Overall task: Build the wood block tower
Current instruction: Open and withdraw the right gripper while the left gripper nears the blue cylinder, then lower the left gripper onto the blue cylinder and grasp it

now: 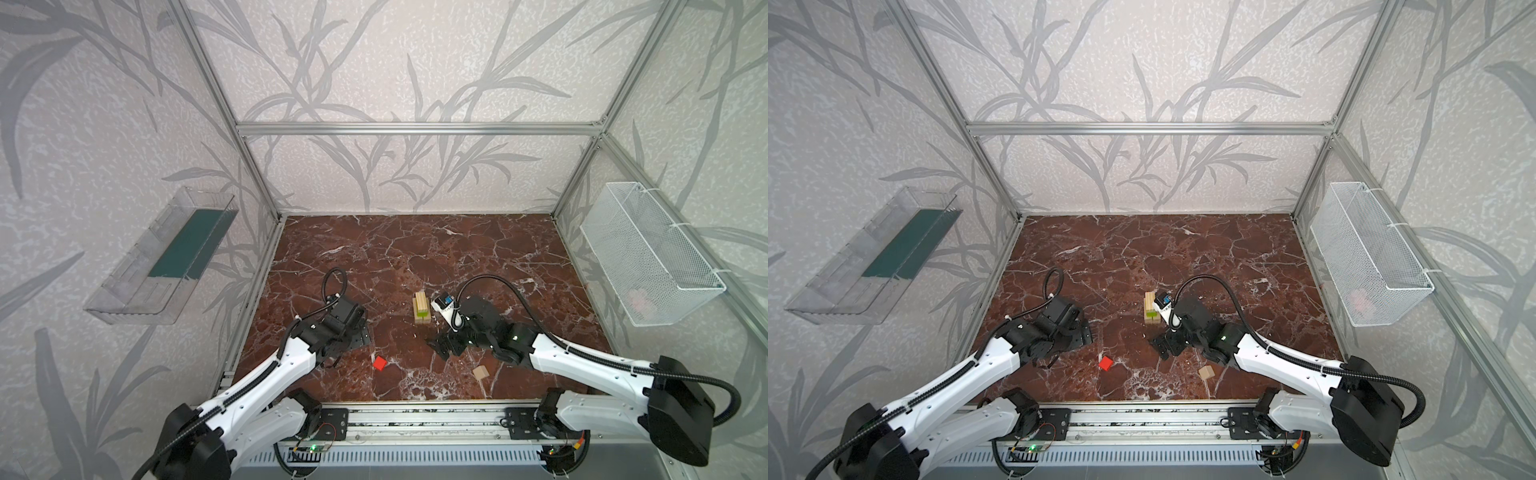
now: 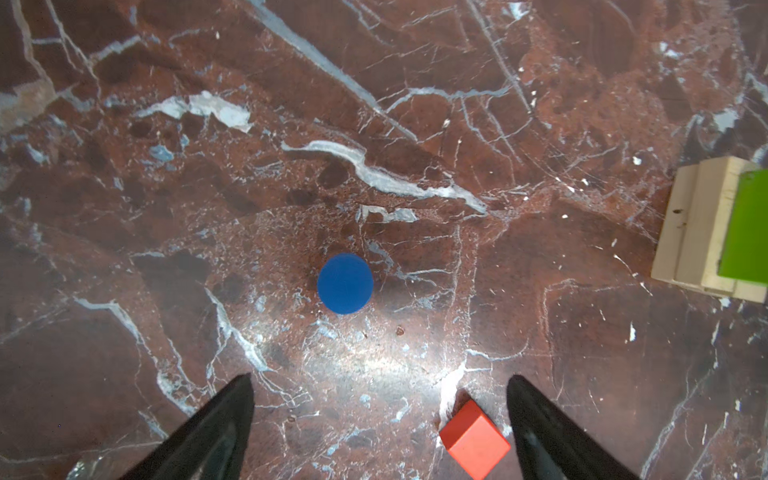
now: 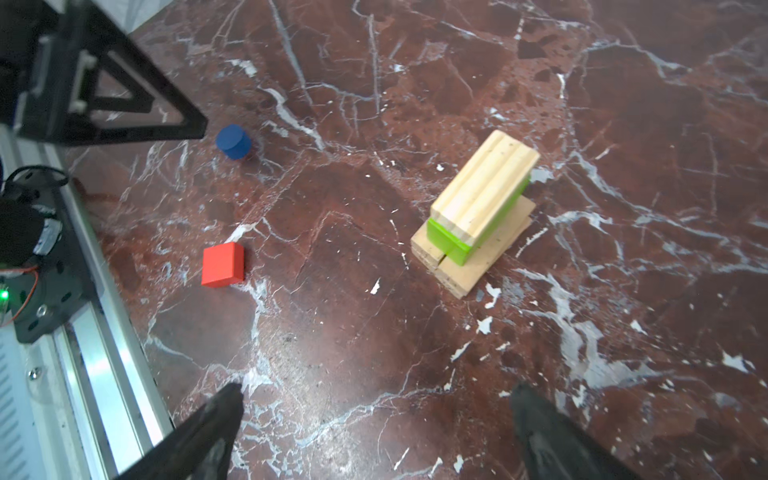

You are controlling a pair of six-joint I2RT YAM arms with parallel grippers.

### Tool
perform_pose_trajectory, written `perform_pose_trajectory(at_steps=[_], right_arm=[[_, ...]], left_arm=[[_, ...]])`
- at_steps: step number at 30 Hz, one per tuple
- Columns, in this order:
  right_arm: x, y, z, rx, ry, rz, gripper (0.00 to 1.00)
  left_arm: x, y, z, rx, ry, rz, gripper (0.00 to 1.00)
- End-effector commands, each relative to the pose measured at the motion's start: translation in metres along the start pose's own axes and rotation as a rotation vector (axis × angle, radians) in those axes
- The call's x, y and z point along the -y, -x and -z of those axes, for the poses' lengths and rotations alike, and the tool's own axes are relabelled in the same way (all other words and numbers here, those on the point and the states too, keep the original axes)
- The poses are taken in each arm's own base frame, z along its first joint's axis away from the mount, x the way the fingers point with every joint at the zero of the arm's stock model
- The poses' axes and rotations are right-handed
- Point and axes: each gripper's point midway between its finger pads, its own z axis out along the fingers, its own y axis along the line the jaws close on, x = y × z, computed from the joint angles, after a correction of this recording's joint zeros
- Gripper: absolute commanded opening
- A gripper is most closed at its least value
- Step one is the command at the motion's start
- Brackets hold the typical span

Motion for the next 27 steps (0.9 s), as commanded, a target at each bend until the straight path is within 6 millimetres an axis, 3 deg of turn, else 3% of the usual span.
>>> perform_pose_trajectory(at_steps=[1, 9, 27], right_arm=[[-0.016, 0.027, 0.006, 0.157, 0.084, 0.113, 0.99], [-0.036, 0.014, 0.001, 0.197, 0.188, 0.178, 0.99], [-0.029, 0.025, 0.009, 0.296, 0.119, 0.217, 0.99]], left_arm=[[-0.006, 0.000, -0.007, -0.026, 0.044, 0.057, 0.89], [-0.004, 0.001, -0.024, -0.051, 0.044, 0.115, 0.78], [-0.013, 0.009, -0.047, -0.066, 0.116, 0.178, 0.60]])
